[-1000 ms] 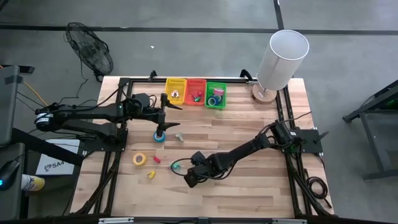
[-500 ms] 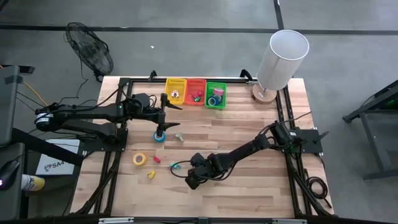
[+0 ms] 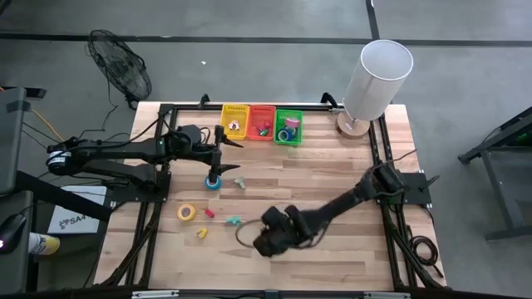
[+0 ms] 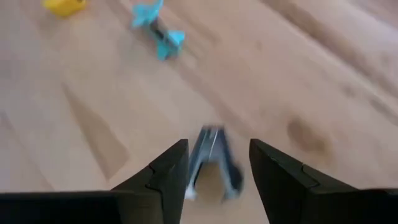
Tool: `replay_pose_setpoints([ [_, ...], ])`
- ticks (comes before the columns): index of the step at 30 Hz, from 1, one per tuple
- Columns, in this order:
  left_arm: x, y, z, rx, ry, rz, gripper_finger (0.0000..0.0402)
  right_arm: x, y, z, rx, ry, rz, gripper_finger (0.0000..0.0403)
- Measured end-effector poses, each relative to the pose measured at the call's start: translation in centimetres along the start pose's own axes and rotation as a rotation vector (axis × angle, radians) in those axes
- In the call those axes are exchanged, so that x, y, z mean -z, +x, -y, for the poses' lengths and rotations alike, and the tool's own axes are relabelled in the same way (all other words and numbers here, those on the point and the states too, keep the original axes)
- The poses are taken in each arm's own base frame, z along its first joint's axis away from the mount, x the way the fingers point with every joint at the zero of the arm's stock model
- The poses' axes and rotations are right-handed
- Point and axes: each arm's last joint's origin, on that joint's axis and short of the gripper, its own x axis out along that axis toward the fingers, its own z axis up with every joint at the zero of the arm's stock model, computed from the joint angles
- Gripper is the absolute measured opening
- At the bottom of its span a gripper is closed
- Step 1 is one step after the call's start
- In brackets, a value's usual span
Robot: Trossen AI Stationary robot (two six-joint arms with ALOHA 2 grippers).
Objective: Pick and place Stapler, Stapler remover, tape
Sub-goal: Put the black staple remover into the yellow basket
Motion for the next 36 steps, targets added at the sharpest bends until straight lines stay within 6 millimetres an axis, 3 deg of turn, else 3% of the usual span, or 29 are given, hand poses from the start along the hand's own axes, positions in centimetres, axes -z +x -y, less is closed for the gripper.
replay_pose_setpoints([
  [6,0.1,0.0,0.1,0.005,-0.005,-0.007,0.0312,4.0,-2.1,-0.6,0.057,-0.023,0.139,0.0159],
  [11,0.1,0.0,0.1,0.006,-0.018,-0.008,0.0312,6.1,-3.2,-1.2,0.027,-0.051,0.148,0.0160],
  [21,0.1,0.0,0.1,0.007,-0.024,-0.009,0.0312,6.8,-3.8,-1.4,0.023,-0.044,0.229,0.0161],
  [25,0.1,0.0,0.1,0.007,-0.025,-0.009,0.0312,6.5,-2.9,-1.2,0.028,-0.026,0.149,0.0165],
  [29,0.1,0.0,0.1,0.007,-0.025,-0.009,0.0312,6.7,-1.5,-1.1,0.041,-0.023,0.108,0.0196],
  [36,0.1,0.0,0.1,0.011,-0.026,-0.009,0.0312,7.5,0.2,-1.0,0.054,-0.028,0.070,0.0289],
])
